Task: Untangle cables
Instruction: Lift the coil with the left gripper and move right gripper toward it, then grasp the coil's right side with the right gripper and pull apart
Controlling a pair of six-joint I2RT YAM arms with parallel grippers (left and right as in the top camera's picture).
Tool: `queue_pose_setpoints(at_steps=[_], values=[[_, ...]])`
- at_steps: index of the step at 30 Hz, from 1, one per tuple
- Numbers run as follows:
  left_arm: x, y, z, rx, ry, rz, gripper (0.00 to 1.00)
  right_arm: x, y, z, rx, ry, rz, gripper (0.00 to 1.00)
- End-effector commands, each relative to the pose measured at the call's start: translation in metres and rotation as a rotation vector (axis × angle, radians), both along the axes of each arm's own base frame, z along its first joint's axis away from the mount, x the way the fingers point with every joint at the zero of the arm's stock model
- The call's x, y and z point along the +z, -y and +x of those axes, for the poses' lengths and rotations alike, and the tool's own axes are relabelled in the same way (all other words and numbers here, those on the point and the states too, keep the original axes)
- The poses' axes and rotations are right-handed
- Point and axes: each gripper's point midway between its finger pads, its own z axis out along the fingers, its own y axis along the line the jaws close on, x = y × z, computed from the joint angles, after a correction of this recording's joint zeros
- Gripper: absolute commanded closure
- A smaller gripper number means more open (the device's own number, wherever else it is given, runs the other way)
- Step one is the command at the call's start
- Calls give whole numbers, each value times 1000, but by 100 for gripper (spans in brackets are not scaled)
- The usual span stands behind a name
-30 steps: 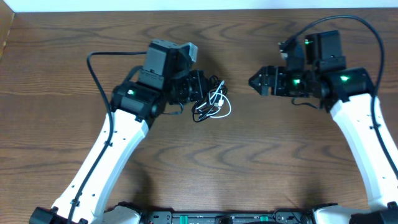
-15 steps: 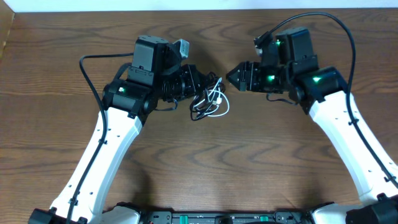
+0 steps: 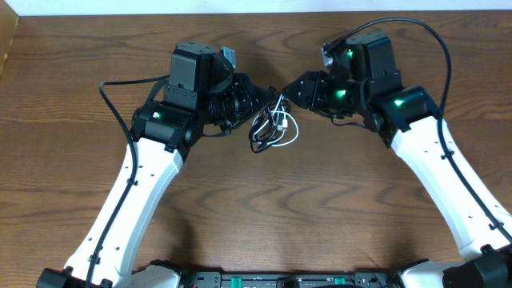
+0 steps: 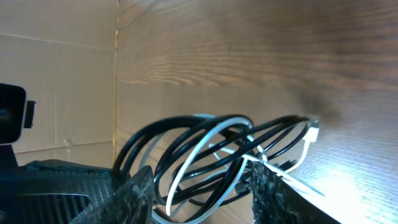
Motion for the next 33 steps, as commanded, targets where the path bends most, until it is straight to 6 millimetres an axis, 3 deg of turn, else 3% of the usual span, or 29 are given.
queue_pose_setpoints(at_steps=[1,8,12,14,16,18,19,23,27,33], values=[[13,-2,2,34,8,-32,92,-4,-16,-2,14,-53,34,57],[14,-1,3,50,-8,-48,93,-20,-42,-1,44,-103,64,61],[14,-1,3,50,-8,-48,93,-30,-45,4,37,-127,65,70],[14,-1,3,50,-8,-48,93,-32,-44,5,32,-128,60,79],[14,-1,3,50,-7,-47,93,-34,-40,7,31,-118,49,98],[12,-4,4,63,-8,-35,92,-35,-35,9,37,-103,34,99],[11,-5,5,69,-8,-27,93,-37,-30,9,40,-98,18,99],[-9,-23,5,91,14,116,93,-59,22,11,-46,-116,-165,99],[-33,-50,2,127,6,306,92,-62,65,9,-108,-98,-305,99],[-53,-74,0,102,23,498,93,-55,101,1,-172,-82,-422,99]])
